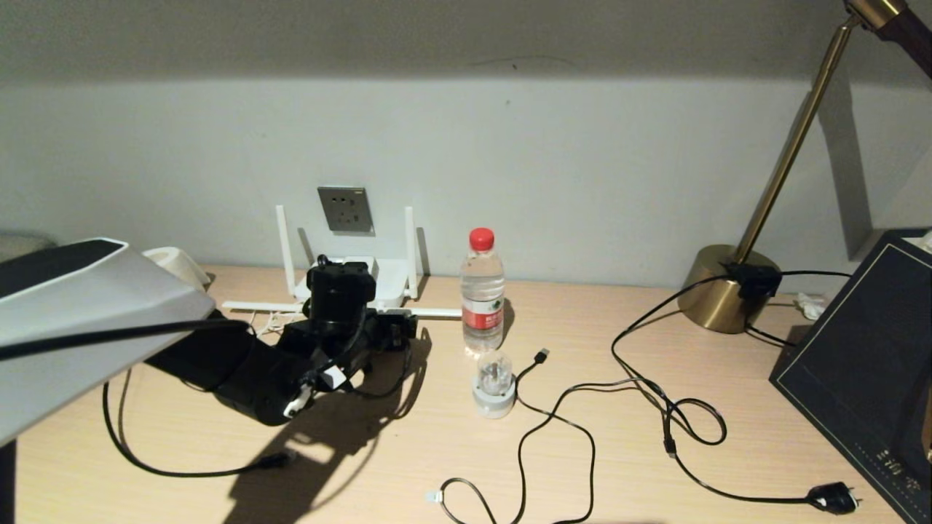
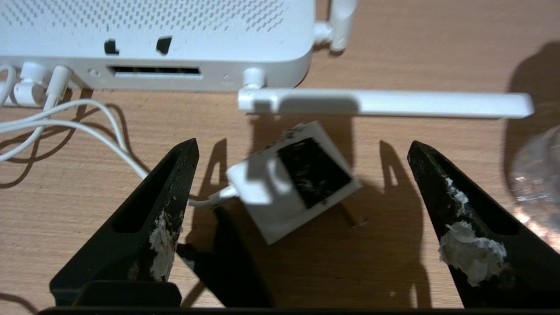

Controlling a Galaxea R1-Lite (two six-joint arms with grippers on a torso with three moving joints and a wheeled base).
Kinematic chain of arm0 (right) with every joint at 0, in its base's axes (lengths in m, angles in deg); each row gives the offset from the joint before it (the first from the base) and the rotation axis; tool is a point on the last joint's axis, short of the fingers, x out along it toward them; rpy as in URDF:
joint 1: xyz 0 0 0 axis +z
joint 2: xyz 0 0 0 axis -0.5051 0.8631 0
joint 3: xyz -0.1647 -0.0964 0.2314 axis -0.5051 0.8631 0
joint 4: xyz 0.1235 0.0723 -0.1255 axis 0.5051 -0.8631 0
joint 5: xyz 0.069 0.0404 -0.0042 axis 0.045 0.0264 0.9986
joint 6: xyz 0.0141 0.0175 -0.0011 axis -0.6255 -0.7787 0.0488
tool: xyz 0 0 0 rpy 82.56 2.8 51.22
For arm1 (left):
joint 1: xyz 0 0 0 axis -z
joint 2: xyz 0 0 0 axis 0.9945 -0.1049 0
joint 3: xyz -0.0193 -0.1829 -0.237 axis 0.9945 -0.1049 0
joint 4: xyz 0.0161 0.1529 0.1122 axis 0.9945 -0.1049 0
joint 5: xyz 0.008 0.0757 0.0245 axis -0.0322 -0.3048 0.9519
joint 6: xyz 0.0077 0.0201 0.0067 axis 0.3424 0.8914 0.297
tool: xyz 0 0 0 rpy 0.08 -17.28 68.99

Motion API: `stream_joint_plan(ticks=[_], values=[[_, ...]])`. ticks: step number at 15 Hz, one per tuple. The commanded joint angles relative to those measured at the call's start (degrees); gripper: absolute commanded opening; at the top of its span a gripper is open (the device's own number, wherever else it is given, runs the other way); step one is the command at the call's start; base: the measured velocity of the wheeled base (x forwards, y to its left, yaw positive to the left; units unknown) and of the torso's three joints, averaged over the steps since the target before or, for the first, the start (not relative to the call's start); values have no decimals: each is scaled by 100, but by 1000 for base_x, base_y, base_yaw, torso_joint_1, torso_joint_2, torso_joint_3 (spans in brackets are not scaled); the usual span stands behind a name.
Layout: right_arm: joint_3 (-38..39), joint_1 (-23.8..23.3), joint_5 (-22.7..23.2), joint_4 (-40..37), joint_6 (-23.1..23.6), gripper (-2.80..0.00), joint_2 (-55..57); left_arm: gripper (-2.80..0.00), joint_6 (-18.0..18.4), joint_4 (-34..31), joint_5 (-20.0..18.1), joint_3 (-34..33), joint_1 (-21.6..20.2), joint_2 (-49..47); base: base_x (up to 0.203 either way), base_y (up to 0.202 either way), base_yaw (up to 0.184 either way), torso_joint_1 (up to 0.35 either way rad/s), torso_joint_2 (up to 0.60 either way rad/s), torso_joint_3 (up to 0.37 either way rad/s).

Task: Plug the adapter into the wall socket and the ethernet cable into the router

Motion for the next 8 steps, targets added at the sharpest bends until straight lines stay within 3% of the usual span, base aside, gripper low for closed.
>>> stream_joint_plan(ticks=[1, 4, 8], values=[[202, 1, 2, 5, 2, -280, 9, 0, -27, -621, 9, 300, -29, 52, 0, 0, 0, 0, 0, 0], [202, 1, 2, 5, 2, -280, 9, 0, -370, -1300, 26, 539, -28, 56, 0, 0, 0, 0, 0, 0], [202, 1, 2, 5, 2, -280, 9, 0, -446, -1510, 25, 632, -31, 16, 0, 0, 0, 0, 0, 0]])
